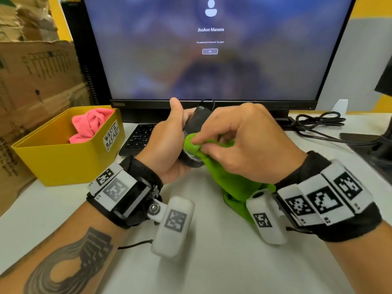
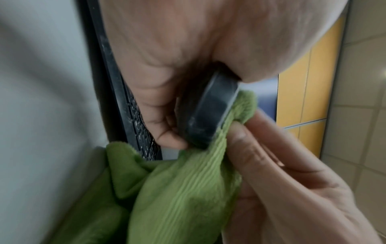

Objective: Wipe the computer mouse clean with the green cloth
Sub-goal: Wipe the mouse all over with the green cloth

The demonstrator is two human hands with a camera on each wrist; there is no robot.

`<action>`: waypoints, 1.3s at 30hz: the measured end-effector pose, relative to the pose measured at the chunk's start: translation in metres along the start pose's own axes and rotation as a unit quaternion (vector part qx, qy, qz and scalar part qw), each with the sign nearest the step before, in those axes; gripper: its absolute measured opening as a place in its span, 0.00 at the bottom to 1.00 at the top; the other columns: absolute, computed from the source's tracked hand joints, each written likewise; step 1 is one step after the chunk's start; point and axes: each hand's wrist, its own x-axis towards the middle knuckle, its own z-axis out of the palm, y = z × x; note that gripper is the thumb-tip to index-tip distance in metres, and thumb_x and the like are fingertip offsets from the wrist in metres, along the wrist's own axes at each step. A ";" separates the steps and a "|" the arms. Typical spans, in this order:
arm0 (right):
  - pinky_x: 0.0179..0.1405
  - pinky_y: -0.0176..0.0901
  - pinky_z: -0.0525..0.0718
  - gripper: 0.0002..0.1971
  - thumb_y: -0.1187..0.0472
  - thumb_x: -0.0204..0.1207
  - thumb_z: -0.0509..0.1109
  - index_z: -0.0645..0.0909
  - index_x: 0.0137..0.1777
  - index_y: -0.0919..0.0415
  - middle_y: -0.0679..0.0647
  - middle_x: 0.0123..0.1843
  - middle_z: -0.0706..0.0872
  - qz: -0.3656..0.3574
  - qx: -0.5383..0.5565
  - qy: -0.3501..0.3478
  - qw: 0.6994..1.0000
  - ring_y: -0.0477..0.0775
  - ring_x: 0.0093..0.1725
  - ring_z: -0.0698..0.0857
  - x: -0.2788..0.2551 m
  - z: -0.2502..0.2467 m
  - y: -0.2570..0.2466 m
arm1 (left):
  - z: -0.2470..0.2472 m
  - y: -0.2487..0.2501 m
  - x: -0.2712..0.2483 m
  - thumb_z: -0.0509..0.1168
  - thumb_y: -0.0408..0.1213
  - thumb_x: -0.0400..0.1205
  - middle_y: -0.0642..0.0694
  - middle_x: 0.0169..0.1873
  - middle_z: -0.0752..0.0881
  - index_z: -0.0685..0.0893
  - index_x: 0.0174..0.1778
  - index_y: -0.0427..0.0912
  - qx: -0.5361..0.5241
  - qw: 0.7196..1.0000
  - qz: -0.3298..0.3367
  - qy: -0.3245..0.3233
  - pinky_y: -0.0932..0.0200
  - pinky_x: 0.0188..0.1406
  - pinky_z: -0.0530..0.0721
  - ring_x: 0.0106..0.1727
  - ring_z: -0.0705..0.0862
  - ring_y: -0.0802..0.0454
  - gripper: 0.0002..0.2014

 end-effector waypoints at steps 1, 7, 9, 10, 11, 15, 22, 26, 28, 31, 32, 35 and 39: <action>0.42 0.40 0.85 0.08 0.60 0.68 0.81 0.95 0.44 0.45 0.47 0.39 0.92 0.000 0.003 -0.022 1.000 0.49 0.37 0.88 0.000 0.000 -0.001 | -0.001 0.000 0.001 0.39 0.68 0.90 0.33 0.49 0.84 0.88 0.68 0.48 0.006 1.000 0.002 0.008 0.53 0.42 0.76 0.46 0.80 0.39 0.38; 0.35 0.20 0.74 0.10 0.64 0.67 0.79 0.95 0.40 0.47 0.43 0.35 0.91 0.050 -0.040 0.004 0.998 0.43 0.32 0.85 0.001 -0.013 0.012 | 0.003 -0.002 0.000 0.38 0.65 0.91 0.29 0.60 0.90 0.86 0.71 0.46 0.030 1.000 0.001 -0.004 0.35 0.54 0.87 0.51 0.88 0.37 0.37; 0.37 0.20 0.75 0.10 0.64 0.67 0.79 0.95 0.41 0.47 0.43 0.34 0.90 0.039 -0.040 0.047 0.997 0.43 0.31 0.85 0.001 -0.010 0.008 | 0.005 -0.004 0.001 0.38 0.64 0.91 0.29 0.56 0.90 0.84 0.72 0.44 0.028 1.000 -0.005 -0.006 0.41 0.51 0.86 0.50 0.87 0.40 0.38; 0.38 0.22 0.77 0.10 0.65 0.67 0.79 0.95 0.43 0.47 0.44 0.35 0.90 0.024 -0.034 0.061 0.997 0.44 0.32 0.86 0.002 -0.006 0.005 | 0.005 -0.005 0.001 0.38 0.65 0.91 0.33 0.51 0.90 0.85 0.70 0.44 0.020 1.000 -0.010 -0.009 0.46 0.47 0.86 0.47 0.88 0.42 0.37; 0.38 0.27 0.79 0.11 0.65 0.67 0.79 0.95 0.44 0.48 0.45 0.36 0.91 0.008 -0.023 0.066 0.998 0.45 0.33 0.86 0.001 -0.001 0.001 | 0.005 -0.007 0.002 0.38 0.65 0.91 0.38 0.45 0.90 0.85 0.68 0.45 0.006 1.000 -0.016 -0.011 0.52 0.43 0.86 0.42 0.88 0.45 0.36; 0.38 0.37 0.85 0.08 0.62 0.67 0.80 0.95 0.43 0.48 0.47 0.38 0.91 0.000 0.024 -0.007 1.000 0.48 0.36 0.88 -0.001 0.001 -0.002 | 0.000 -0.004 0.002 0.39 0.67 0.90 0.37 0.43 0.87 0.84 0.70 0.41 -0.020 0.999 -0.030 -0.008 0.58 0.33 0.82 0.35 0.85 0.45 0.39; 0.37 0.27 0.79 0.12 0.66 0.66 0.78 0.95 0.42 0.48 0.44 0.37 0.91 0.023 -0.014 0.050 0.998 0.46 0.35 0.87 0.001 -0.004 0.006 | 0.001 -0.006 0.004 0.40 0.67 0.90 0.25 0.67 0.87 0.79 0.77 0.37 -0.047 0.998 -0.034 -0.010 0.28 0.63 0.81 0.59 0.85 0.32 0.40; 0.39 0.39 0.85 0.10 0.64 0.68 0.80 0.96 0.46 0.49 0.46 0.41 0.92 -0.015 0.039 0.012 0.999 0.49 0.38 0.89 0.001 0.003 -0.007 | -0.002 -0.004 0.004 0.44 0.67 0.90 0.33 0.45 0.82 0.81 0.70 0.40 -0.083 0.995 -0.047 0.003 0.54 0.41 0.85 0.39 0.85 0.43 0.36; 0.40 0.42 0.87 0.11 0.66 0.67 0.80 0.96 0.44 0.49 0.45 0.41 0.92 -0.012 0.030 -0.031 0.999 0.49 0.40 0.90 0.000 0.002 -0.006 | -0.001 -0.001 0.004 0.45 0.67 0.90 0.36 0.42 0.81 0.80 0.68 0.43 -0.113 0.991 -0.066 0.014 0.57 0.35 0.88 0.38 0.84 0.44 0.33; 0.39 0.34 0.84 0.13 0.67 0.65 0.78 0.95 0.41 0.46 0.43 0.40 0.92 0.004 -0.015 -0.039 0.999 0.47 0.40 0.89 0.000 -0.002 0.002 | 0.000 0.000 0.004 0.47 0.68 0.89 0.31 0.52 0.86 0.81 0.73 0.36 -0.112 0.991 -0.077 0.011 0.48 0.42 0.91 0.45 0.89 0.39 0.39; 0.39 0.30 0.82 0.14 0.68 0.65 0.77 0.95 0.41 0.46 0.43 0.40 0.92 0.013 -0.023 -0.024 0.999 0.46 0.39 0.89 0.000 -0.003 0.004 | 0.000 -0.001 0.005 0.47 0.68 0.89 0.30 0.56 0.88 0.81 0.75 0.36 -0.109 0.991 -0.079 0.007 0.44 0.46 0.91 0.48 0.90 0.37 0.40; 0.39 0.33 0.85 0.12 0.66 0.65 0.78 0.95 0.42 0.47 0.43 0.38 0.92 0.029 -0.016 0.026 0.999 0.45 0.37 0.88 0.002 -0.002 0.002 | 0.005 -0.001 0.002 0.46 0.68 0.89 0.31 0.67 0.89 0.80 0.79 0.40 -0.110 0.990 -0.089 0.001 0.33 0.62 0.86 0.61 0.91 0.33 0.39; 0.41 0.45 0.89 0.10 0.61 0.66 0.82 0.96 0.46 0.48 0.45 0.38 0.91 0.007 0.044 0.038 0.998 0.48 0.37 0.89 0.002 0.004 -0.009 | 0.006 0.001 -0.004 0.48 0.64 0.91 0.32 0.54 0.92 0.79 0.76 0.33 -0.155 0.983 -0.095 -0.015 0.45 0.42 0.95 0.49 0.95 0.38 0.37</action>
